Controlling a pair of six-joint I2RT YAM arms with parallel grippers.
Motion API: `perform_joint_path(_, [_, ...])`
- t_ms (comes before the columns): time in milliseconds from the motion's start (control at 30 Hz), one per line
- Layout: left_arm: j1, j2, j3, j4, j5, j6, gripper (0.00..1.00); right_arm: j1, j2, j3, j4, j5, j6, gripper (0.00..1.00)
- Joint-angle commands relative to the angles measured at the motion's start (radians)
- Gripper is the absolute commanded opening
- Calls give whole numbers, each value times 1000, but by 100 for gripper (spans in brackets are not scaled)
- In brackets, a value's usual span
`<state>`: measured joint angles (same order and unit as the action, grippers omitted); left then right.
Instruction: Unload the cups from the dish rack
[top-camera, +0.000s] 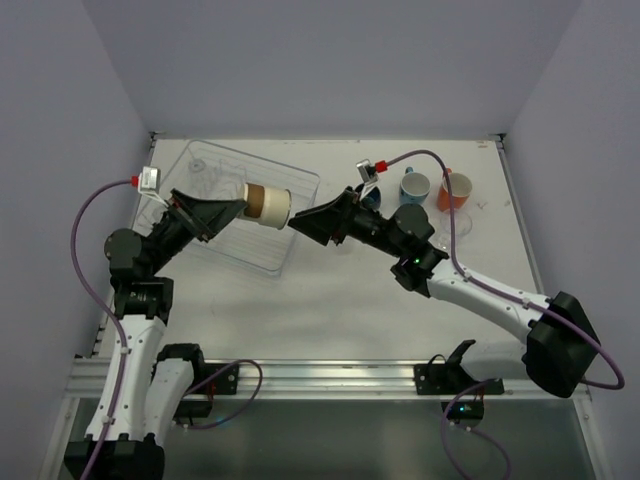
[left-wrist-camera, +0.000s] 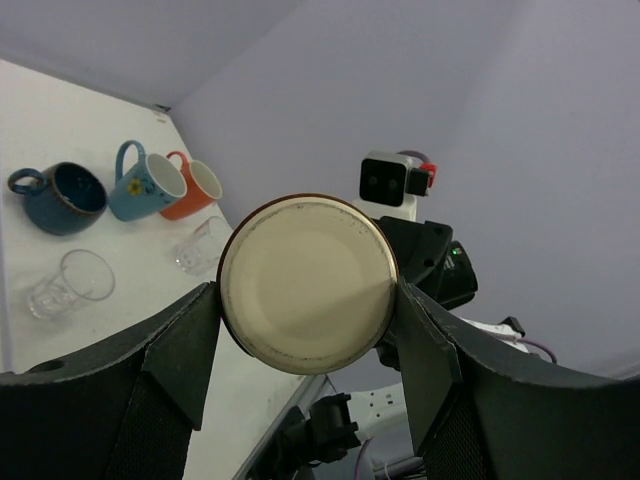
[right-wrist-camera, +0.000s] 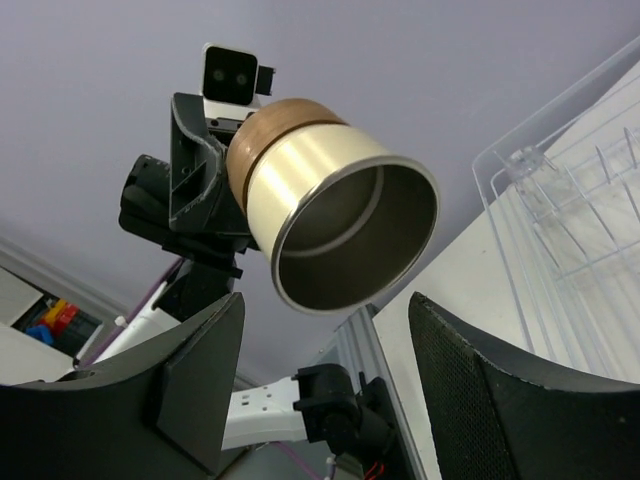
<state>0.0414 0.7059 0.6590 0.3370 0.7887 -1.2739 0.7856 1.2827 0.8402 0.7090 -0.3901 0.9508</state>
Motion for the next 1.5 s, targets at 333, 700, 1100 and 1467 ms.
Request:
perform_joint_path(333, [-71,-23,-4,57,30,-22,32,12,58,151,76,-105,28,59])
perform_joint_path(700, [-92,-19,-7,-2,32,42,80,15,43,97,164,-40,79,0])
perform_joint_path(1100, [-92,0,211,-507,-123,562,100,-68,-190,198,-814,278,-438,0])
perform_joint_path(1467, [-129,-23,202,-743,-325,895,100,-318,50,292,-1289,595,-690,0])
